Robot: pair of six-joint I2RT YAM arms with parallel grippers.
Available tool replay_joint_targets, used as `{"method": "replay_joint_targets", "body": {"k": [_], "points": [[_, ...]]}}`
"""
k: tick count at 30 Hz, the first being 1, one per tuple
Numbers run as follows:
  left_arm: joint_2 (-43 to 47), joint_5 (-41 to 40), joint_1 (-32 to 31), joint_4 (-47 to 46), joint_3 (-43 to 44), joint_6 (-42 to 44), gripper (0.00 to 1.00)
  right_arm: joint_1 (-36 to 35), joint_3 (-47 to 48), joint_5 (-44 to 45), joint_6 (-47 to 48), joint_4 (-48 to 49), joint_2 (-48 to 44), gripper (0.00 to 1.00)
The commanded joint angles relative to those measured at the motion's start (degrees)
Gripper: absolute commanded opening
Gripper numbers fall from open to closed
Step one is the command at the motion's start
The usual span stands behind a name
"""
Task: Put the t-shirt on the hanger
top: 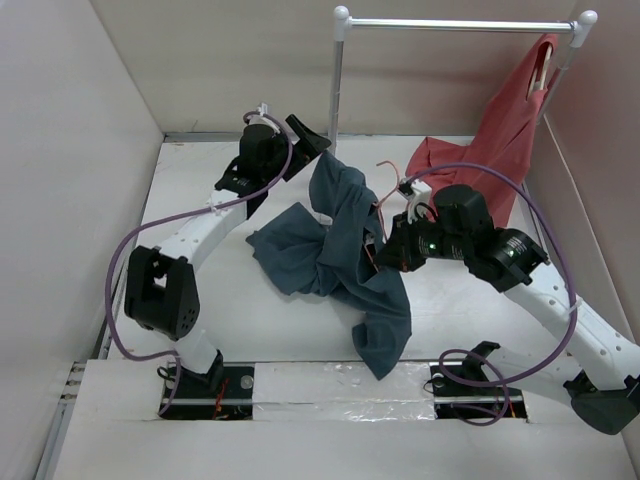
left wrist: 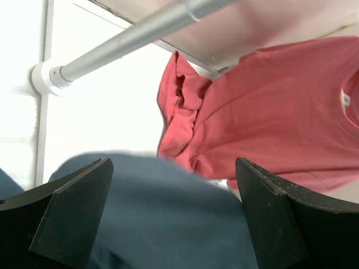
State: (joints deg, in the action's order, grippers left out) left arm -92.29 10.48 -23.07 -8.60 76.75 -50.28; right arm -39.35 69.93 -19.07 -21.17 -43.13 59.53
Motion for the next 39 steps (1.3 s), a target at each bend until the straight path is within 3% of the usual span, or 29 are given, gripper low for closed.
{"method": "replay_joint_targets", "body": {"k": [1,6,11,12,13,15,16,17,28,31,33,37,39], "points": [[-2.4,1.9,0.7,-6.6,3.2,-1.3,0.89,0.6,2.8,-3.5,1.5,1.8,-1.9,0.0],[-6.2,5.4,0.7,-8.0,5.8,-2.9,0.95,0.6,3.5,-4.2,1.5,1.7,-2.0,0.0],[-7.4,6.9,0.7,-10.4,4.0,-4.8,0.86,0.6,3.5,-3.7,1.5,2.0,-1.9,0.0],[-7.5,6.9,0.7,-10.6,3.8,-5.1,0.78,0.6,3.4,-4.0,1.4,2.2,-1.7,0.0],[-7.8,7.4,0.7,-10.8,3.9,-5.4,0.61,0.6,3.3,-4.1,1.2,2.4,-1.5,0.0],[-8.3,8.5,0.7,-12.4,4.3,-6.4,0.37,0.6,3.3,-4.1,1.2,2.2,-1.4,0.0],[-8.9,9.0,0.7,-12.5,4.5,-6.8,0.1,0.6,3.4,-4.0,1.3,2.1,-1.3,0.0],[-8.9,8.9,0.7,-12.4,4.7,-6.8,0.0,1.1,3.5,-4.0,1.2,1.9,-1.5,0.0],[-5.7,5.1,4.6,-8.5,3.9,-2.0,0.0,3.0,6.2,-3.2,1.3,-3.4,-3.7,0.0],[-3.2,13.2,5.5,-13.0,1.4,3.9,0.0,5.2,6.4,-3.9,2.2,-4.9,-4.1,0.0],[-1.1,18.8,4.4,-20.8,-3.2,10.3,0.0,6.5,5.5,-4.9,2.9,-4.4,-4.1,0.0],[2.5,23.6,2.5,-21.1,-7.5,16.6,0.46,9.6,4.8,-8.3,3.2,-3.1,-3.7,0.0],[2.6,25.4,2.0,-22.0,-8.5,17.2,0.55,11.1,4.9,-10.6,3.4,-2.7,-3.5,0.0]]}}
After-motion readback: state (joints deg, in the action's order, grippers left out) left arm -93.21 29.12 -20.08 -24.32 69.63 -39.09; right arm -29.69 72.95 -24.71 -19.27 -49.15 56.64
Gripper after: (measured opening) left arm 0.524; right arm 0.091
